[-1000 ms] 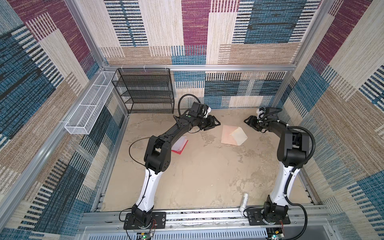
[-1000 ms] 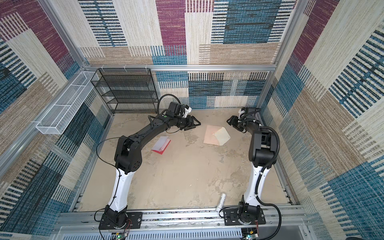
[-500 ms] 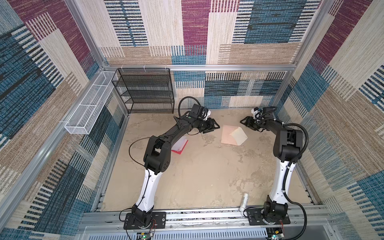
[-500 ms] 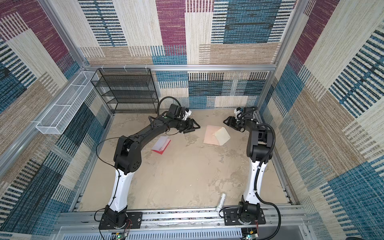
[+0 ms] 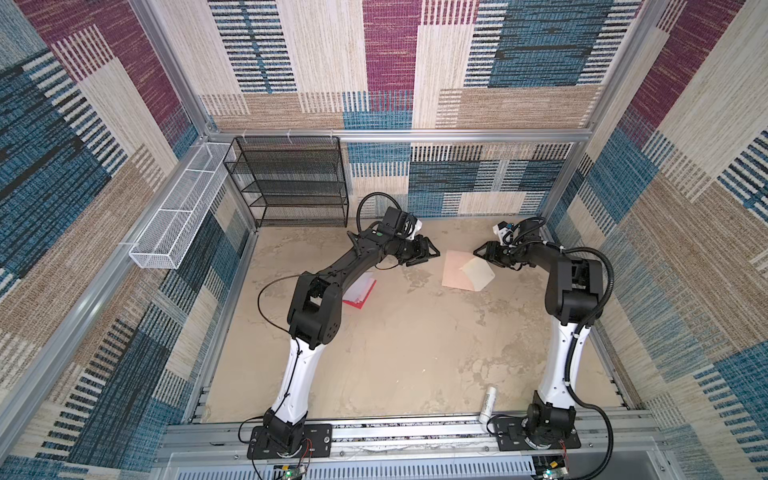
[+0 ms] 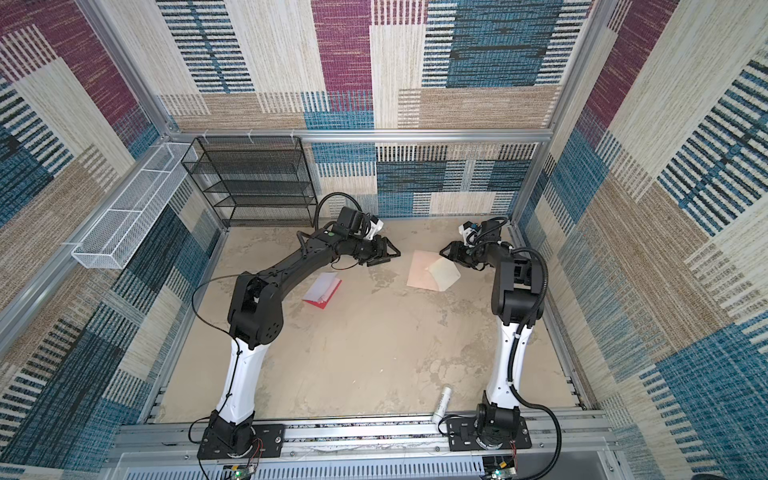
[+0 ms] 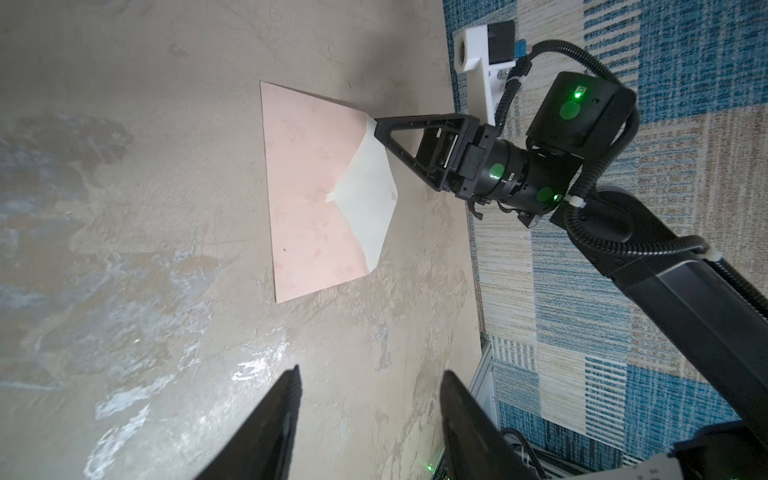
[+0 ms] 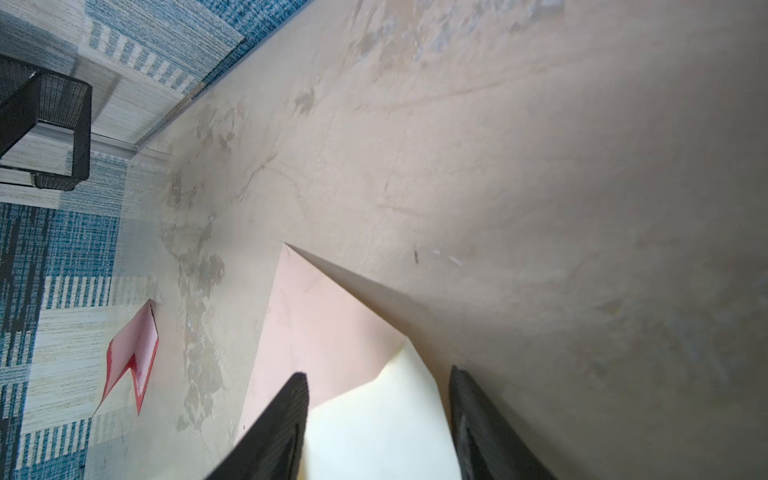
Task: Place the letter into the envelope and seal it
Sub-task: 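Grasp the envelope's cream flap tip with the right gripper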
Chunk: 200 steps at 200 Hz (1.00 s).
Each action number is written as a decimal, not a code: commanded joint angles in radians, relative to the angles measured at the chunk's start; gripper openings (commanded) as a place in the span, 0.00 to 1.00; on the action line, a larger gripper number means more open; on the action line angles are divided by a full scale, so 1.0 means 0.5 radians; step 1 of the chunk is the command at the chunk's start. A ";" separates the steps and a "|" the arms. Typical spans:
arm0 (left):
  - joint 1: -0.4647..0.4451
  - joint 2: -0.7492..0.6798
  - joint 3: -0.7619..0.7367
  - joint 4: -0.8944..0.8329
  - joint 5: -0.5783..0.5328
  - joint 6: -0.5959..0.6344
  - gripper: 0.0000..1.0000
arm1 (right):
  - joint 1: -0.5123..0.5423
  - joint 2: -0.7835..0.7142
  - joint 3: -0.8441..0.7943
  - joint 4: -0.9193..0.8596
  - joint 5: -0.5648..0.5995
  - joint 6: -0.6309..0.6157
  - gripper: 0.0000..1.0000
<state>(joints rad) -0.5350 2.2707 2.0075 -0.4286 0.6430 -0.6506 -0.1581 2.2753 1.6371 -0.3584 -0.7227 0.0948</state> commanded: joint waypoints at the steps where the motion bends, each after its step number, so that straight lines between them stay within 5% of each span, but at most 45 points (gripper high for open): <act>1: -0.001 0.009 0.019 -0.032 0.042 0.058 0.56 | 0.000 -0.040 -0.036 -0.102 0.007 -0.051 0.54; 119: 0.000 0.008 0.016 -0.060 0.058 0.089 0.54 | 0.000 -0.113 -0.108 -0.130 -0.043 -0.085 0.13; 200: 0.002 -0.017 0.025 -0.083 0.061 0.129 0.54 | 0.000 -0.216 -0.141 -0.129 -0.061 -0.031 0.01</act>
<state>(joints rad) -0.5346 2.2719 2.0090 -0.4572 0.6605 -0.6170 -0.1581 2.1979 1.5757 -0.4347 -0.7269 0.0597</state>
